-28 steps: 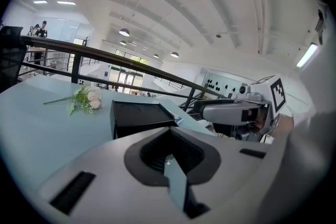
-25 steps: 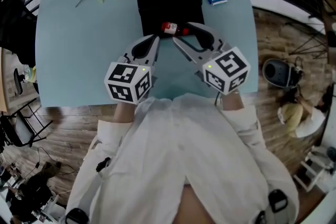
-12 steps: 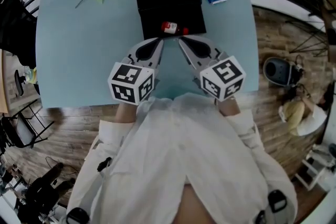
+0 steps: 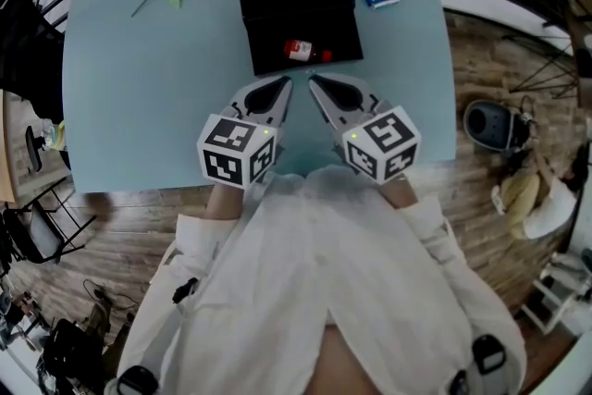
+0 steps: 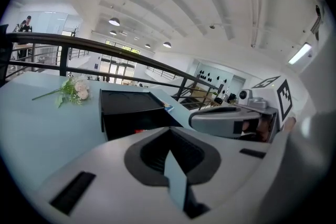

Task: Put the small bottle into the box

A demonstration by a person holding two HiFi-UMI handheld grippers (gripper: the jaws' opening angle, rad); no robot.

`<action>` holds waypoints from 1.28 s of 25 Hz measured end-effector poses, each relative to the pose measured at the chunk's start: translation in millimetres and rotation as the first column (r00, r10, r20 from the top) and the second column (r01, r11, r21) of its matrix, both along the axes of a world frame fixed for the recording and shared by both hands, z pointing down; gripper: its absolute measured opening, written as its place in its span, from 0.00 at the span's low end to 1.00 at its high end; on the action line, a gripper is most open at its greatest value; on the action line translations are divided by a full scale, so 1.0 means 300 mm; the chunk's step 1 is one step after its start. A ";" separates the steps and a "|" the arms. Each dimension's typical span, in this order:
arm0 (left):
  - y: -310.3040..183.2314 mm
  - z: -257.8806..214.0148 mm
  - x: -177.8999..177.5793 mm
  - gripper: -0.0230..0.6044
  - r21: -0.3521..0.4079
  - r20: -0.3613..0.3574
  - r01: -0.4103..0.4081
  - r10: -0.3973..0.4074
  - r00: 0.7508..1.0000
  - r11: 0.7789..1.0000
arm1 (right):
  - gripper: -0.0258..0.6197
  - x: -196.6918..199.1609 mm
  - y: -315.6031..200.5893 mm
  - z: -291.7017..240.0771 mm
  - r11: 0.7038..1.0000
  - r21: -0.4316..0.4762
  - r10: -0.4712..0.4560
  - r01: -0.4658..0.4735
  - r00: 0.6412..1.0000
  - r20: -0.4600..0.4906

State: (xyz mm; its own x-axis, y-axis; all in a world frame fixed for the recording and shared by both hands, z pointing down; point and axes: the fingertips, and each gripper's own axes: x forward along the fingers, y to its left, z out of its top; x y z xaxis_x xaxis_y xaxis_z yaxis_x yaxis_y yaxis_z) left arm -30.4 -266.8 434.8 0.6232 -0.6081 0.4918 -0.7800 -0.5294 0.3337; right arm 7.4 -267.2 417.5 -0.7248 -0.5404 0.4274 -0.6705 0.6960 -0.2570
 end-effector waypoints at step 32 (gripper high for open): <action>0.024 0.061 -0.014 0.04 -0.059 0.027 -0.010 0.011 1.000 0.998 | 0.04 0.007 0.027 0.079 0.997 -0.067 -0.034 0.031 0.998 -0.045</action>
State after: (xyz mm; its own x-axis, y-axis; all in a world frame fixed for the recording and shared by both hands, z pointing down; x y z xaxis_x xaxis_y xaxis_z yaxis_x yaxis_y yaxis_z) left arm -34.6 -259.7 453.2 0.6151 -0.5711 0.5436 -0.7838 -0.5176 0.3431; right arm 9.6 -259.1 441.2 -0.7202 -0.4860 0.4950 -0.6598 0.7003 -0.2724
